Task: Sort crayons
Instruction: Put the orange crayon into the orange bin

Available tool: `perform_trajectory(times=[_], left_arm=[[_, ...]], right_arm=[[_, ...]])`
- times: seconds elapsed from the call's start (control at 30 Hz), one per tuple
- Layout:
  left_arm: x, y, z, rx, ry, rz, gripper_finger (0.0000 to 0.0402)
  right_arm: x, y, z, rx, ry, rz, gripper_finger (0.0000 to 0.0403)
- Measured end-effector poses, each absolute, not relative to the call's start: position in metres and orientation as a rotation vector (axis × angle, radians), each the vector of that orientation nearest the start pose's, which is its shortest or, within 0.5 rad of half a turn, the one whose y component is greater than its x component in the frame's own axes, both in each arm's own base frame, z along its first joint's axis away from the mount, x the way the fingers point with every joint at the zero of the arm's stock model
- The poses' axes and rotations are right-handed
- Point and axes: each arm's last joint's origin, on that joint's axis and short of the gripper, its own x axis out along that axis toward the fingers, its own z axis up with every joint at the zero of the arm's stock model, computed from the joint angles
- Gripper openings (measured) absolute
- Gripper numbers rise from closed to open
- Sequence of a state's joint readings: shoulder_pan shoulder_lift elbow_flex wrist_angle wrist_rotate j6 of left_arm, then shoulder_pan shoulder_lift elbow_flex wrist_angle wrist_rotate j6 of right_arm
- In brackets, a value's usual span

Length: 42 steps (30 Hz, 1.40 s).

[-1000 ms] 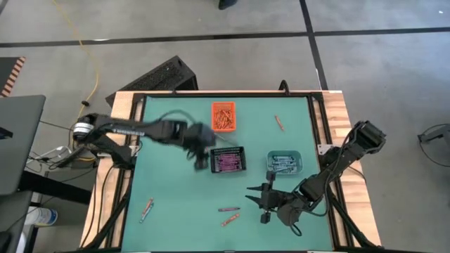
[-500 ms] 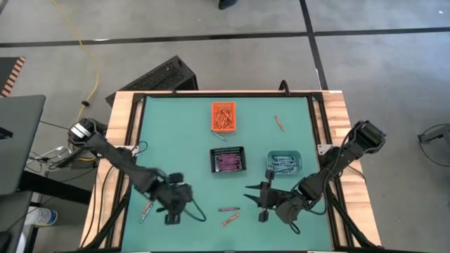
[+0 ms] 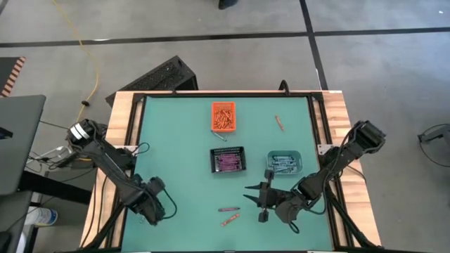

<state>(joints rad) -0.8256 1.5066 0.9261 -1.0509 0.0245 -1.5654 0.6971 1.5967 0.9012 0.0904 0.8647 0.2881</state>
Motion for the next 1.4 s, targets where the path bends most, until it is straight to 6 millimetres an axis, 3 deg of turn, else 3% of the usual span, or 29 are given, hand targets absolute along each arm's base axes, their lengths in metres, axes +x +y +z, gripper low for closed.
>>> perform_trajectory(times=[0.17, 0.3, 0.57, 0.7, 0.87, 0.97, 1.13, 1.4], left_arm=[[0.153, -0.169, 0.157, -0.679, 1.616, 0.601, 0.0135], [0.147, -0.162, 0.144, -0.681, 1.624, 0.619, 0.0135], [0.147, -0.161, 0.142, -0.664, 1.612, 0.613, 0.0128], [0.148, -0.161, 0.142, -0.635, 1.592, 0.596, 0.0095], [0.152, -0.157, 0.142, -0.575, 1.561, 0.555, 0.0019], [0.159, -0.15, 0.144, -0.527, 1.503, 0.541, 0.0011], [0.182, -0.124, 0.157, -0.417, 1.318, 0.532, 0.0019], [0.246, -0.077, 0.222, -0.35, 0.909, 0.35, 0.0016]], right_arm=[[0.263, 0.192, 0.207, -0.144, 0.404, -0.216, 0.012], [0.263, 0.191, 0.207, -0.151, 0.406, -0.215, 0.012], [0.263, 0.191, 0.207, -0.153, 0.407, -0.216, 0.012], [0.263, 0.191, 0.207, -0.153, 0.407, -0.215, 0.012], [0.263, 0.191, 0.207, -0.155, 0.408, -0.215, 0.012], [0.263, 0.191, 0.207, -0.155, 0.408, -0.215, 0.012], [0.263, 0.191, 0.206, -0.158, 0.409, -0.215, 0.012], [0.263, 0.191, 0.206, -0.163, 0.412, -0.216, 0.012]])
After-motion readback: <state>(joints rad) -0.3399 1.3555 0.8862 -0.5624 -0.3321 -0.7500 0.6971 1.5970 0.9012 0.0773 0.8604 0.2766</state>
